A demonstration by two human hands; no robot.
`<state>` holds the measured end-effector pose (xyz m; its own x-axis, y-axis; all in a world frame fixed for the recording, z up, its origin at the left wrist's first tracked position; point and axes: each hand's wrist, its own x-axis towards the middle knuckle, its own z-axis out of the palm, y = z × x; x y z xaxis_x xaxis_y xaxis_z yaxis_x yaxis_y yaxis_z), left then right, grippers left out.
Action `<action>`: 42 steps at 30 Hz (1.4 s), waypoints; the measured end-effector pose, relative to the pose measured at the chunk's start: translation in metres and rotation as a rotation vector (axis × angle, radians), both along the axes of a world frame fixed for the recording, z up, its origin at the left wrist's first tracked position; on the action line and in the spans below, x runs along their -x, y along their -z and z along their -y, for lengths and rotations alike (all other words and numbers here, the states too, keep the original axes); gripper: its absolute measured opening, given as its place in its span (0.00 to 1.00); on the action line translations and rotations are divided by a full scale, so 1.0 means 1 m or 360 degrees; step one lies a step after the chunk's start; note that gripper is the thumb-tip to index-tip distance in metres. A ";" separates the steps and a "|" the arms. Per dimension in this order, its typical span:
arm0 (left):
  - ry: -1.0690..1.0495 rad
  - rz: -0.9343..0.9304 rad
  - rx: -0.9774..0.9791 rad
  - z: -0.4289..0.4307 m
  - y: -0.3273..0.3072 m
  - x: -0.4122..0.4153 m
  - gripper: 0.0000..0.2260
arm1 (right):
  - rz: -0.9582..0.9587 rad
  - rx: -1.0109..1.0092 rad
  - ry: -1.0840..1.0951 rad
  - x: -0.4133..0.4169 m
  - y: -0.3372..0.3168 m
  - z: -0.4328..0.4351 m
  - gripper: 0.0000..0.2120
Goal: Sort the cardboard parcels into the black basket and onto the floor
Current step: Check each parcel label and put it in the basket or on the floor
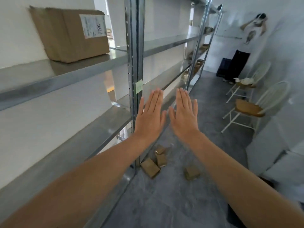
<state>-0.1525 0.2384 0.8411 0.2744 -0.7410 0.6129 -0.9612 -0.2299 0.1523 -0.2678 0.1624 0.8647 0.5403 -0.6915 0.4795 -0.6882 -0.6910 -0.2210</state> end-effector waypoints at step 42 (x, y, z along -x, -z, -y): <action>0.0193 -0.0292 -0.0685 0.437 0.132 -0.025 0.27 | -0.0126 -0.0842 0.0361 0.023 0.190 0.461 0.31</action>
<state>-0.1278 -0.1987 0.7096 0.2454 -0.9500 0.1930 -0.9512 -0.1975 0.2372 -0.2905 -0.2989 0.6747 0.3708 -0.9287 0.0014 -0.8346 -0.3339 -0.4382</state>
